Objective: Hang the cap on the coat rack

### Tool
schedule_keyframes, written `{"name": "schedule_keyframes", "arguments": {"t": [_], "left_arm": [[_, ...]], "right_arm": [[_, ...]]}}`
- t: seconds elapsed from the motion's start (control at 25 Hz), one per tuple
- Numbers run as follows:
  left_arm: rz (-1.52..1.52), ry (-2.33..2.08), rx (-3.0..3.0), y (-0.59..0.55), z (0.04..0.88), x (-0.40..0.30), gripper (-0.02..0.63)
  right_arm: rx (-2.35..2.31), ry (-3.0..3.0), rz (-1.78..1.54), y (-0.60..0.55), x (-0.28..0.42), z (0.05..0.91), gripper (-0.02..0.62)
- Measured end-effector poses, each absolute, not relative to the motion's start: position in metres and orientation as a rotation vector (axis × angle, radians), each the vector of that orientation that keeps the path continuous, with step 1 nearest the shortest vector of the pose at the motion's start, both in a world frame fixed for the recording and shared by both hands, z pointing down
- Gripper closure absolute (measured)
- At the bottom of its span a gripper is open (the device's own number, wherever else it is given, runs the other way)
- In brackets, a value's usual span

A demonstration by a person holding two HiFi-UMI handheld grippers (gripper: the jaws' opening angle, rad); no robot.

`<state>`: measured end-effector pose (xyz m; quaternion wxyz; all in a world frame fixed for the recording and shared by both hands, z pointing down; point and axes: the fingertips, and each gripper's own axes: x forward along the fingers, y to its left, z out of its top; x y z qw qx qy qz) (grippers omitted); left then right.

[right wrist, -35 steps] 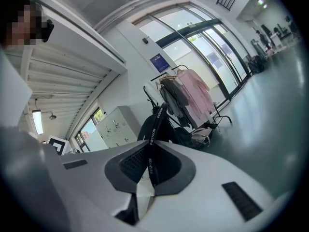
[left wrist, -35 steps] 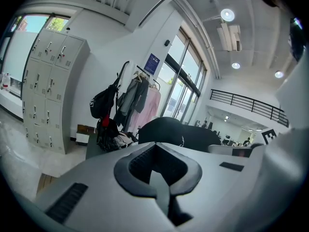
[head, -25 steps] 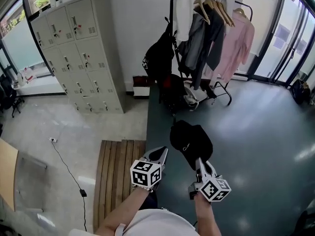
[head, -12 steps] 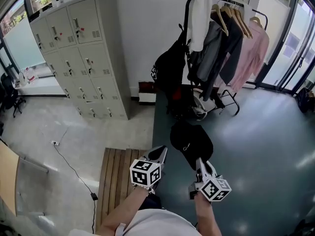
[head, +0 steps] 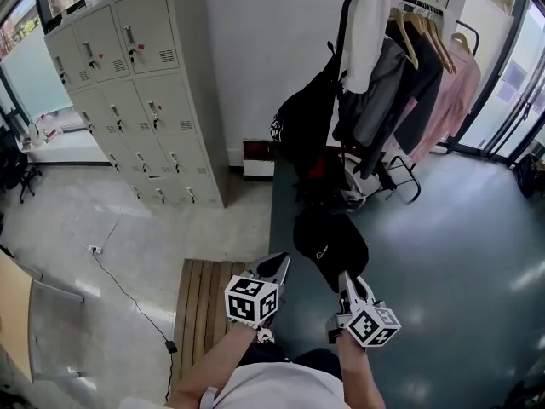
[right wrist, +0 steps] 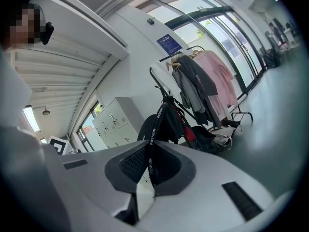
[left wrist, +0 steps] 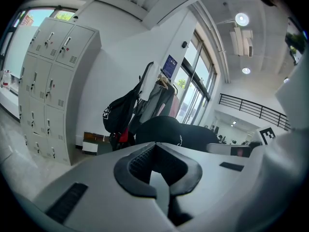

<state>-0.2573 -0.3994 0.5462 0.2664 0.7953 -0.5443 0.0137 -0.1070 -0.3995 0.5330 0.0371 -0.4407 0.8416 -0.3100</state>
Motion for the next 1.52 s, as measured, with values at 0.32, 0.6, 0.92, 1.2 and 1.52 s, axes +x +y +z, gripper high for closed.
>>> {"name": "schedule_keyframes", "arguments": {"t": [0.32,0.6,0.92,1.2,1.52], "left_arm": [[-0.004,-1.475,2.122,-0.42,0.55,-0.283,0.603],[-0.008,-1.516,2.127,-0.457,0.545,-0.297,0.603],[0.015,-1.61,2.092,-0.524,0.539,-0.324,0.603],[0.037,-1.686,2.101,-0.595,0.525,-0.333,0.603],[0.054,-1.756,2.154,-0.664,0.49,-0.325,0.603]], "right_arm": [[-1.363,2.603,-0.943,-0.426,-0.123,0.529,0.578],[-1.277,2.644,-0.932,-0.467,-0.149,0.526,0.577],[-1.16,2.664,-0.914,-0.55,-0.18,0.517,0.578],[-1.049,2.641,-0.873,-0.633,-0.196,0.494,0.578],[-0.92,2.646,-0.779,-0.717,-0.206,0.449,0.578]]}}
